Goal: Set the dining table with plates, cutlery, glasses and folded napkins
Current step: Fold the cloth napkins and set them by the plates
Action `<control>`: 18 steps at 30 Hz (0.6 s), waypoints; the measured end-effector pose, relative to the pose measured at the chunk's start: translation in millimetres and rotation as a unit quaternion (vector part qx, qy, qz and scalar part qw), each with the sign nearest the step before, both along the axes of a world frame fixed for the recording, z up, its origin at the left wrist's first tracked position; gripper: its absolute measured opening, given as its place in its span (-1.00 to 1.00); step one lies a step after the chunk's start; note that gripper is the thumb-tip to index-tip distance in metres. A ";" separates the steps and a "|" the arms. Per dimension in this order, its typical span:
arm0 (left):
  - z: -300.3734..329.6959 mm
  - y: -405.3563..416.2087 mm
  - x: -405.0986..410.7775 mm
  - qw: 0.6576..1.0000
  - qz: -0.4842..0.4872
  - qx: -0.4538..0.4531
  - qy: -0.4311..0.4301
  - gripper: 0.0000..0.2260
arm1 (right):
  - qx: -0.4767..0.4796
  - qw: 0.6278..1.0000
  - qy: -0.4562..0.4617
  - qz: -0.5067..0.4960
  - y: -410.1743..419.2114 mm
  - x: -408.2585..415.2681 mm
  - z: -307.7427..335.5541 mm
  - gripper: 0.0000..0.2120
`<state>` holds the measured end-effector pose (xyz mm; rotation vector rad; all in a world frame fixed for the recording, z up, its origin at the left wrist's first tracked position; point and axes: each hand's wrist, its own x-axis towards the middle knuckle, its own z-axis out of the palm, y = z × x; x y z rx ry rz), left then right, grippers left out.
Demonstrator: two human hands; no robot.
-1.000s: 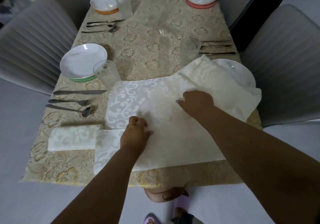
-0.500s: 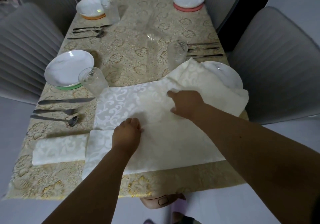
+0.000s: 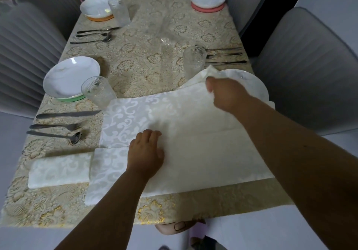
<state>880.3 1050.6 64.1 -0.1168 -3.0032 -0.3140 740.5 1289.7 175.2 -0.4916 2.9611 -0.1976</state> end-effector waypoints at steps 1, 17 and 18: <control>-1.2 1.1 -3.1 1.000 0.007 -0.003 -0.009 -0.65 | -0.019 1.000 0.011 -0.015 10.0 -5.1 5.9 -0.64; 34.4 -6.6 -54.4 0.994 0.074 0.080 0.033 -0.53 | -0.115 0.988 0.106 -0.003 63.1 13.2 12.1 -0.85; 42.5 -5.9 -66.0 0.992 0.059 0.108 0.034 -0.48 | -0.116 0.987 0.110 0.009 65.2 15.3 10.6 -0.86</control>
